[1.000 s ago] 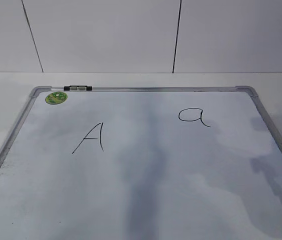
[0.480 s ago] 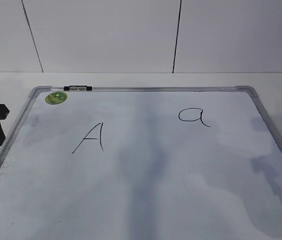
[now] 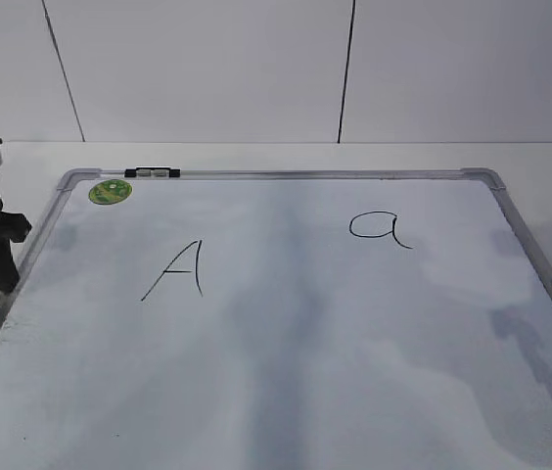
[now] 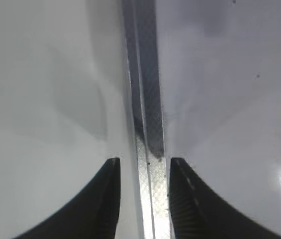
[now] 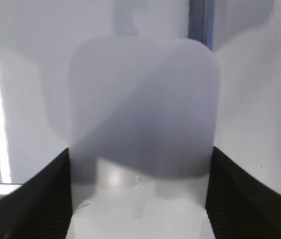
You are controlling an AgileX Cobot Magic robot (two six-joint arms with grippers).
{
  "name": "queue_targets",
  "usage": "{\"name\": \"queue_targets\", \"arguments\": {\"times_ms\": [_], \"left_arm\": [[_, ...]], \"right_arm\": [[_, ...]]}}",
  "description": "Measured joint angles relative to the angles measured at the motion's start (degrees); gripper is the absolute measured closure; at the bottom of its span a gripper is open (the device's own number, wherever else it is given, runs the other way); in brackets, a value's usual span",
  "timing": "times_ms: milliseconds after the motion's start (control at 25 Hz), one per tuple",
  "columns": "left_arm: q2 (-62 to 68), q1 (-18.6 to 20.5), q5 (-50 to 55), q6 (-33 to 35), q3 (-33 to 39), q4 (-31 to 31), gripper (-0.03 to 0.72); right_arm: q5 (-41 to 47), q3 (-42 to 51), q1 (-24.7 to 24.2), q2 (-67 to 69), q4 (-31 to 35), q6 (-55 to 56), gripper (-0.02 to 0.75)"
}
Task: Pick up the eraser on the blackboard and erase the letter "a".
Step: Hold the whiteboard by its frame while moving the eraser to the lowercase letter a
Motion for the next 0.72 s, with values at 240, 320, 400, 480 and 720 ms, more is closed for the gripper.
{"name": "queue_targets", "arguments": {"times_ms": [240,320,400,480,720], "left_arm": [[0.6,0.0,-0.5,0.0,0.0,-0.2,0.456],[0.6,0.0,-0.6,0.0,0.0,-0.2,0.46],[0.6,0.0,-0.7,0.0,0.0,-0.2,0.461],[0.6,0.0,-0.7,0.0,0.0,-0.2,0.461],[0.6,0.0,-1.1,0.2,0.0,-0.2,0.461]], "right_arm": [[0.0,0.0,0.0,0.0,0.0,0.0,0.167],[0.0,0.0,0.0,0.0,0.0,0.1,0.167],[0.0,0.0,0.0,0.0,0.0,0.1,0.167],[0.1,0.0,0.0,0.0,0.0,0.1,0.167],[0.1,0.0,0.0,0.0,0.0,0.1,0.167]]}}
